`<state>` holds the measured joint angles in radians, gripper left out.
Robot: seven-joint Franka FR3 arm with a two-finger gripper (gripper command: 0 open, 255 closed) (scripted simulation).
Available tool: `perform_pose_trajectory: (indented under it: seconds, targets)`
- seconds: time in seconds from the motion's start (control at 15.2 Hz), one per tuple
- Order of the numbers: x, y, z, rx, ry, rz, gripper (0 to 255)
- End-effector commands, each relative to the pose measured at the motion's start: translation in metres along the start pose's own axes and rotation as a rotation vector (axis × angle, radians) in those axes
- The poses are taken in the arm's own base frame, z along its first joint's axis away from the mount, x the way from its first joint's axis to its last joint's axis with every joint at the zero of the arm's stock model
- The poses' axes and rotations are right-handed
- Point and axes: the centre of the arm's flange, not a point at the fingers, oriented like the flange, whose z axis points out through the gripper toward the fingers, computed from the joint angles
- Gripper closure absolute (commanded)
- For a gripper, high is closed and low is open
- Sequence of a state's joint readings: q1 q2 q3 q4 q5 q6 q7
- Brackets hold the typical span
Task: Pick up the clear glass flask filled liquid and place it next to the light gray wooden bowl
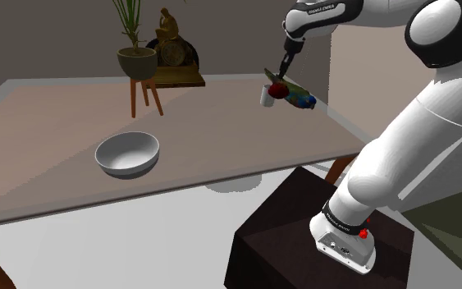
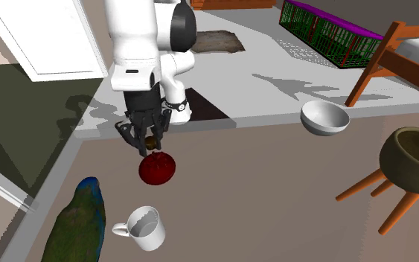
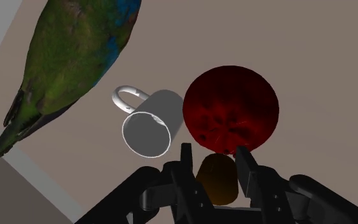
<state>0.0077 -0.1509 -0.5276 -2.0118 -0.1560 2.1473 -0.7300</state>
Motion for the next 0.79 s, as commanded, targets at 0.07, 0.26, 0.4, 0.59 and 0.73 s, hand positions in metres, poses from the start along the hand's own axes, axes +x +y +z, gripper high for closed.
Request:
perform_pose_trajectory:
  seconds: [0.07, 0.26, 0.4, 0.59, 0.73]
  targets:
    - [0.003, 0.004, -0.015, 0.0, 0.0, 0.0, 255]
    - [0.005, 0.008, -0.031, 0.0, 0.0, 0.0, 255]
    - [0.007, 0.01, -0.041, 0.0, 0.0, 0.0, 255]
    - [0.009, 0.014, -0.056, 0.0, 0.0, 0.0, 255]
    - [0.011, 0.016, -0.066, 0.0, 0.0, 0.0, 255]
